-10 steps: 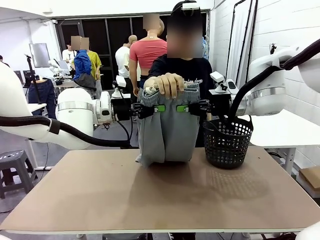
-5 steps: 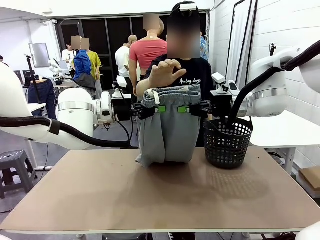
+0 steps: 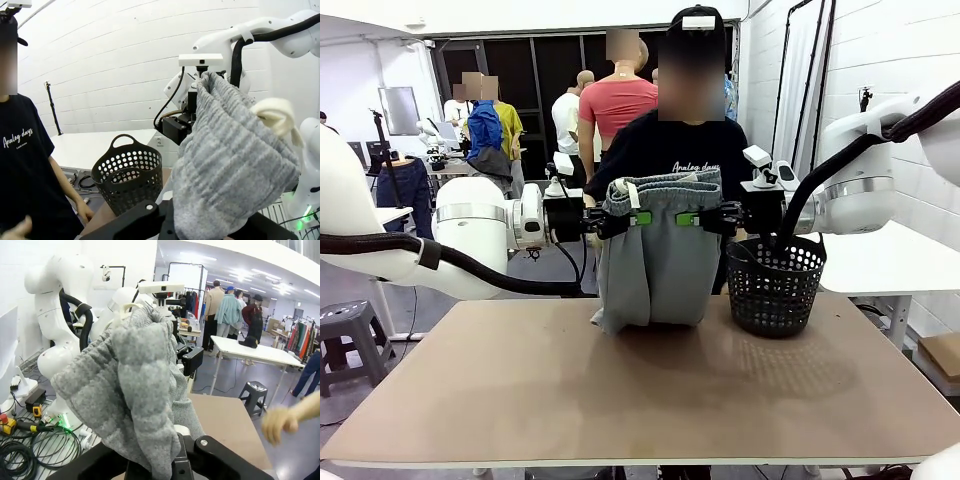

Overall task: Fold the training pants.
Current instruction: Release the ends of the Training pants and then grab the overlapped ends.

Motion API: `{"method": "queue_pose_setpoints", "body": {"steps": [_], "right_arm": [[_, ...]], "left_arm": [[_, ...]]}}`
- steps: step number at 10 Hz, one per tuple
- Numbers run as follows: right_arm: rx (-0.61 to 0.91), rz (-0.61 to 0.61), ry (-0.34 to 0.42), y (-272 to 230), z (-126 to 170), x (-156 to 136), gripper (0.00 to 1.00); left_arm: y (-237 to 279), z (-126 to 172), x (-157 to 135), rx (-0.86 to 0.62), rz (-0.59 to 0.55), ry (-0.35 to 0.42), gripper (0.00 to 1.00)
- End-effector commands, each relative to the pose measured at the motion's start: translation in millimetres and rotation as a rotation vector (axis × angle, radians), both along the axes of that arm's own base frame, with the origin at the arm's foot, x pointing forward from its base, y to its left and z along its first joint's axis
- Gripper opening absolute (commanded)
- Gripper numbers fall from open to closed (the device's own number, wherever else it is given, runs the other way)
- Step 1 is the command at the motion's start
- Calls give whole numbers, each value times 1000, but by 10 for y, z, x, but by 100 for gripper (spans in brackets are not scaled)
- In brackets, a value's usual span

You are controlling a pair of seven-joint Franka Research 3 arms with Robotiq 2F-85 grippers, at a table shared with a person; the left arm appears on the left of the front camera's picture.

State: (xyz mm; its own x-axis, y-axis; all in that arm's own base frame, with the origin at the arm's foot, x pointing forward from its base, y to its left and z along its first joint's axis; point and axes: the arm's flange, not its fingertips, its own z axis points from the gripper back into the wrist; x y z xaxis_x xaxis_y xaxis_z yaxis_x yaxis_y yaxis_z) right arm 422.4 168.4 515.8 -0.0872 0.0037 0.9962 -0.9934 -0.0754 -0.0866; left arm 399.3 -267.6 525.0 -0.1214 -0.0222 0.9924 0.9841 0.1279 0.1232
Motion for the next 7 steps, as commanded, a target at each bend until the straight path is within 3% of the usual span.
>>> {"method": "queue_pose_setpoints", "body": {"steps": [1, 7], "right_arm": [[29, -5, -9, -9, 4, -43, 0], [29, -5, -9, -9, 4, -43, 0]], "left_arm": [[-8, 28, -35, 1, 3, -7, 0], [-8, 28, -35, 1, 3, -7, 0]]}}
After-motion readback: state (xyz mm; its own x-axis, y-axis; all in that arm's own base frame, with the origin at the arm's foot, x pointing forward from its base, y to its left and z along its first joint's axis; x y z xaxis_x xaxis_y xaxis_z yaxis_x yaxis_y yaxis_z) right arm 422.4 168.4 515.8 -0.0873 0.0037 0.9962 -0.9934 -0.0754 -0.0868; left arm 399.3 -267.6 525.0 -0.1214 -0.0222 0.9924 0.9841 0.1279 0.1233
